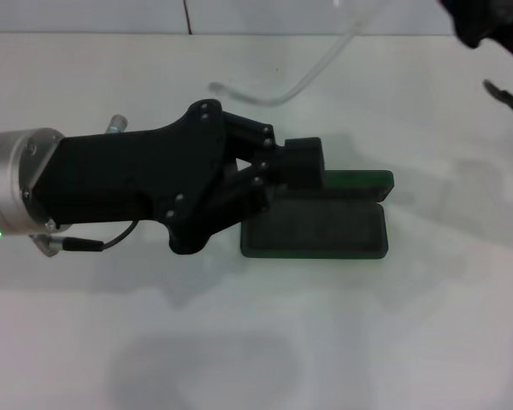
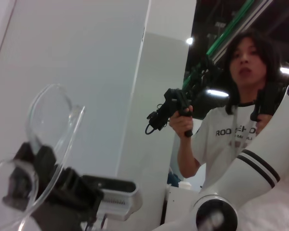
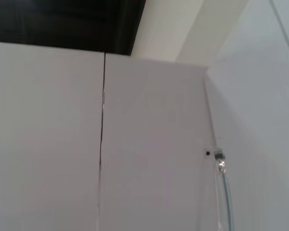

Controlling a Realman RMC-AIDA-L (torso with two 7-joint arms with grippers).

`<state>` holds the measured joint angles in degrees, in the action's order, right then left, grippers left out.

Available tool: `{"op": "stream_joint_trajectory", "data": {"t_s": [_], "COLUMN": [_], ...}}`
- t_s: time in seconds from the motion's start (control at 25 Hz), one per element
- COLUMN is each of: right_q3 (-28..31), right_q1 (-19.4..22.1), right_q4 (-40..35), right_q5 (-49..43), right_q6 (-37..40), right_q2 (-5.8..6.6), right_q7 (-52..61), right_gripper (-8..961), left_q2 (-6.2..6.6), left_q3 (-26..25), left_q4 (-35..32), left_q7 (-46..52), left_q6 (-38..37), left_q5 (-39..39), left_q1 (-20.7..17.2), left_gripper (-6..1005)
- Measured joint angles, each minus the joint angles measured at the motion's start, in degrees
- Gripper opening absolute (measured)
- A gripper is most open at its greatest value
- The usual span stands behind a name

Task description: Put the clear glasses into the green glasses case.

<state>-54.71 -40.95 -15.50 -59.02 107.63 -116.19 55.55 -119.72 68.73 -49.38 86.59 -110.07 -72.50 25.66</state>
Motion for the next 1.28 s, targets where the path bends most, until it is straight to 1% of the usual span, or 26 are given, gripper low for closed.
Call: {"op": "stream_joint_trajectory", "data": {"t_s": [0.12, 0.36, 0.6, 1.0, 1.28], "right_q3": [-1.43, -2.73, -4.49, -11.90, -17.61], "right_q1": [-0.64, -0.85, -0.83, -0.90, -0.93], "right_q4": [0.84, 1.12, 1.12, 0.08, -1.99], "right_q5": [0.05, 0.07, -0.37, -0.56, -0.68], "right_q6": [-0.54, -0.86, -1.20, -4.41, -5.90], "right_q2": [0.00, 0.00, 0.00, 0.17, 0.22], "right_q7": [-0.65, -0.75, -0.69, -0.53, -0.44], "right_gripper": [109, 109, 109, 109, 109], "left_q2": [-0.05, -0.07, -0.07, -0.07, -0.07], "left_q3": [0.09, -0.18, -0.27, -0.06, -0.07], "left_q4": [0.09, 0.06, 0.10, 0.14, 2.12], "left_q7": [-0.38, -0.91, -1.38, -1.54, -2.33], "left_q6": [0.02, 0.04, 0.04, 0.13, 0.22], "left_q5": [0.78, 1.57, 1.67, 2.81, 3.00], "left_q1": [0.04, -0.60, -0.48, -0.62, -0.06], "left_gripper": [43, 42, 42, 42, 42]}}
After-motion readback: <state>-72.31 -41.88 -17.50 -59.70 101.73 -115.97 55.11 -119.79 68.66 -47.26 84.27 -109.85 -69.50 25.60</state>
